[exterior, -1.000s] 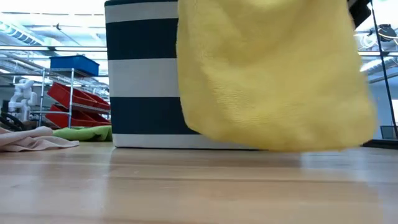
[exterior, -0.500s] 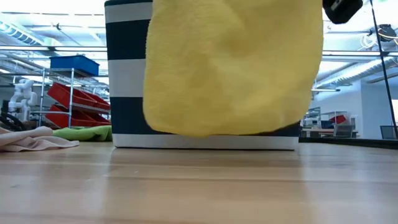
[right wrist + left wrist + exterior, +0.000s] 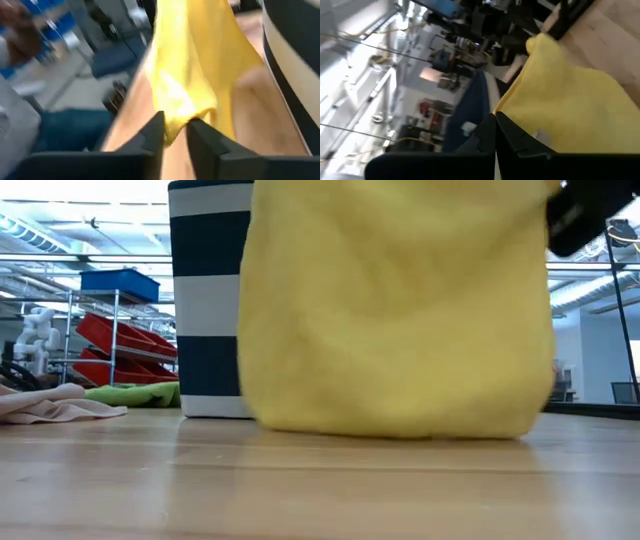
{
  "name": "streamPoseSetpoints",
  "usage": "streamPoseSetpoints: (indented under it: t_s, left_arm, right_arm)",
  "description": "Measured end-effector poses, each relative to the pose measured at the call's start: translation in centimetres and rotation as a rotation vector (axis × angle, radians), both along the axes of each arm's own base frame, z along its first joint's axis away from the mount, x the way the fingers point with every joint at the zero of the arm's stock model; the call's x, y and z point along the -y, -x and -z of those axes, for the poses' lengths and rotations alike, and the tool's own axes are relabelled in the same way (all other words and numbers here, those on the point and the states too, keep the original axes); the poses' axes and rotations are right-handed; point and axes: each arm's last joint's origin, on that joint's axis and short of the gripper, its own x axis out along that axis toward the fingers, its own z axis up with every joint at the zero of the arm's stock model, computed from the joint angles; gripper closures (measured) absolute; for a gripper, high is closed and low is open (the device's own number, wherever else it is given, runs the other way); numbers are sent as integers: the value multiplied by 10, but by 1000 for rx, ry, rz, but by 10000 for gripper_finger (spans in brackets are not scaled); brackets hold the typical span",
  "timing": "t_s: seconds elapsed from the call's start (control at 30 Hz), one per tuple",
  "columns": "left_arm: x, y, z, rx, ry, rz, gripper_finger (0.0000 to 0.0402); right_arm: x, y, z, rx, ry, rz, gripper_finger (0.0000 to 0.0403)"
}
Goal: Fold towel
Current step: Fold the yellow towel
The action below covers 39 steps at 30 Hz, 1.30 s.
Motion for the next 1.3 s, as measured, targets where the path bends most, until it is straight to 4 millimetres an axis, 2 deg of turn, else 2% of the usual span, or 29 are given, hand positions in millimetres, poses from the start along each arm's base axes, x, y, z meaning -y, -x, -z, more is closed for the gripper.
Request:
streamPoseSetpoints:
  t_s: [0.17,0.3,0.4,0.57,0.83,1.17,1.3]
  left_arm:
    - [-4,-2,11,-26,65,-20,401]
    - [-5,-4,12,-26,80,-15,401]
    - [-8,-7,12,-28,98,-5,401]
    - [-14,-13,13,-37,134,13,401]
    - [-20,-17,14,-40,153,-2,401]
    - [-22,-18,14,-33,171,-12,401]
    - [-24,-19,14,-31,174,-19,401]
  right_arm:
    - [3,4,18,-176,71,22,208]
    - [2,7,27,-265,95,25,167]
    - [-5,6,31,-273,127,-1,163]
    - [-23,-7,37,-168,227,-61,177]
    - [-44,-40,72,-128,424,-77,188]
    - [-61,-80,105,68,458,-91,188]
    - [-69,-95,112,66,492,-100,188]
